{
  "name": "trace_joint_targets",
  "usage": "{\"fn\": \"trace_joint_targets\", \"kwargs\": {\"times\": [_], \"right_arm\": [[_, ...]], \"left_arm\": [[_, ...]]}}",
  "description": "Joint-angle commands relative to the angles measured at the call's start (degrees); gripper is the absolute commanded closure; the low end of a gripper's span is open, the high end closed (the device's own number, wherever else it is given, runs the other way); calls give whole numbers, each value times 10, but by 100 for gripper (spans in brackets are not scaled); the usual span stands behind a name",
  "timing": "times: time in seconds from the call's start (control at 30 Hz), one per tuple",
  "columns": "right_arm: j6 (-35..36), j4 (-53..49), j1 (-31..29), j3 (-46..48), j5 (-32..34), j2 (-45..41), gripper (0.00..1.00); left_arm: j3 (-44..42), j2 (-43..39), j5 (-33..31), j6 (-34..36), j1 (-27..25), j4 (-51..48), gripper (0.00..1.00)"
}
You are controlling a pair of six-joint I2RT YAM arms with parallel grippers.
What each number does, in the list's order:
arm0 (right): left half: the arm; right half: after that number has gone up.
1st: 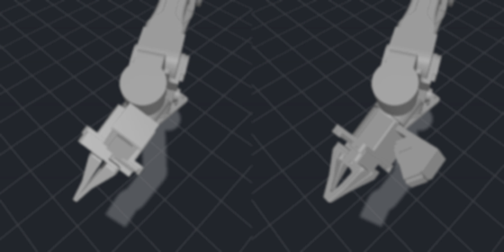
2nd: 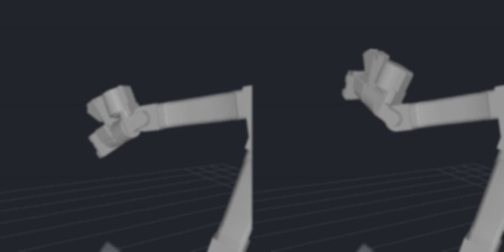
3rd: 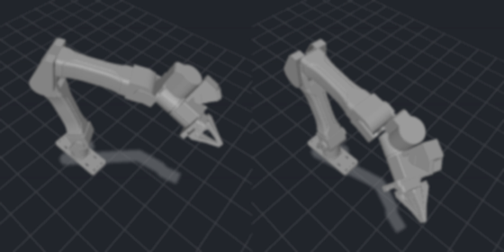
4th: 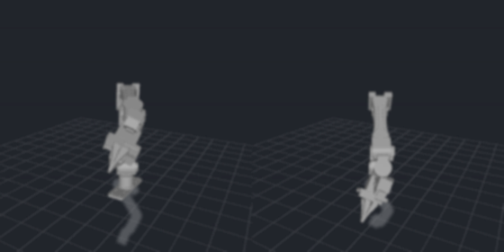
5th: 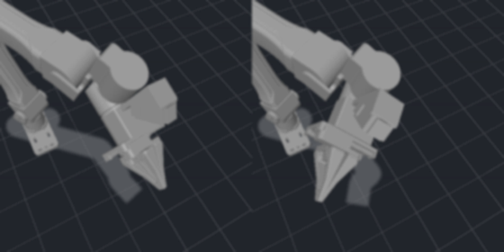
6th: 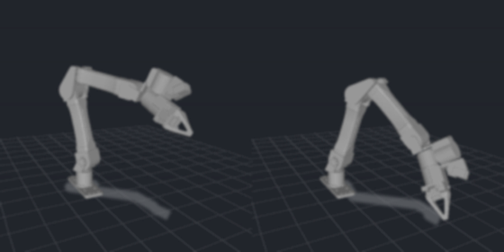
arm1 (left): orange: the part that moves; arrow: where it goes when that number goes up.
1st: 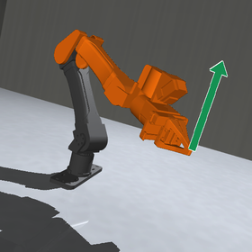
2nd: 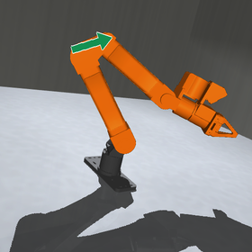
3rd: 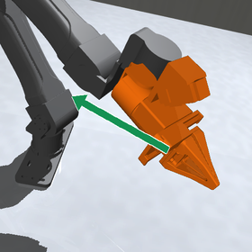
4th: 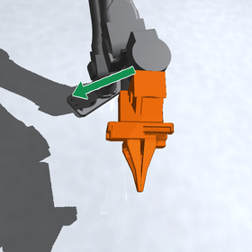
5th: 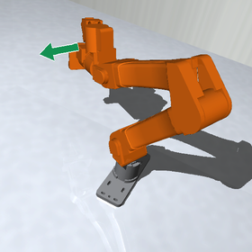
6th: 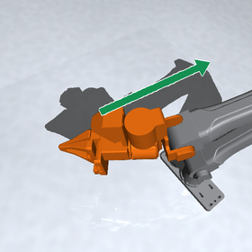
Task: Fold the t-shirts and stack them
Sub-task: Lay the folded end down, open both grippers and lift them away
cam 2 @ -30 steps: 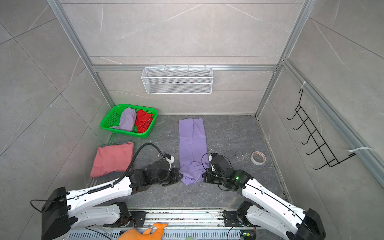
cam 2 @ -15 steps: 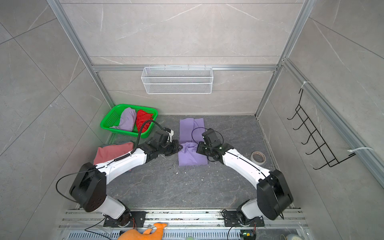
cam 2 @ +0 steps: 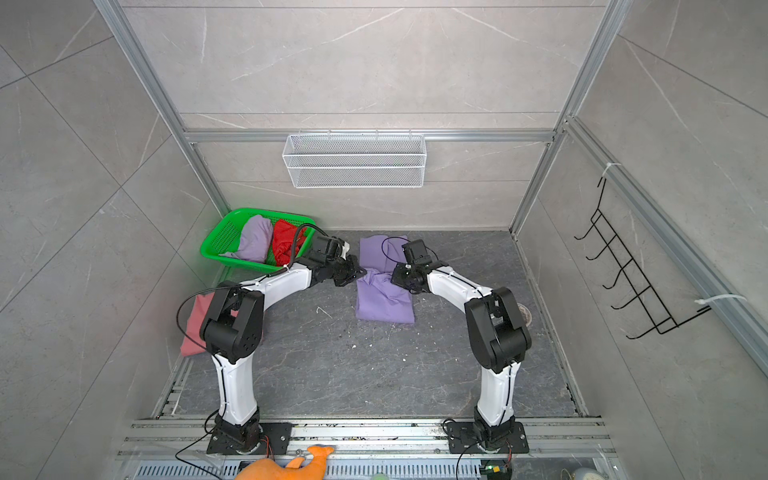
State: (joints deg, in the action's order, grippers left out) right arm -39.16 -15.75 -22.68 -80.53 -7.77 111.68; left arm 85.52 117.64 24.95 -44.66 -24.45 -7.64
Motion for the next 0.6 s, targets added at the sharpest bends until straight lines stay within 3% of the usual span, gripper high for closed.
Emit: {"fn": "trace_joint_targets", "kwargs": {"times": [0.0,0.07,0.1,0.2,0.23,0.43,0.57], "right_arm": [[7,-6,10,-47,-12,40,93],[7,-10,19,-70,-12,60,91],[11,-7,24,-83,-19,69,88],[16,-4,36,-105,-24,83,54],[17,1,38,-104,-19,78,50],[51,-11,42,-68,-21,18,44],[47,-14,42,1,-41,-29,42]], "left_arm": [[55,32,29,19,17,-4,99],[84,56,43,19,27,-8,91],[99,67,54,19,33,-7,81],[131,84,64,22,48,-9,58],[136,82,59,23,54,-13,54],[107,11,14,56,67,-45,46],[36,-48,1,61,48,-58,45]]}}
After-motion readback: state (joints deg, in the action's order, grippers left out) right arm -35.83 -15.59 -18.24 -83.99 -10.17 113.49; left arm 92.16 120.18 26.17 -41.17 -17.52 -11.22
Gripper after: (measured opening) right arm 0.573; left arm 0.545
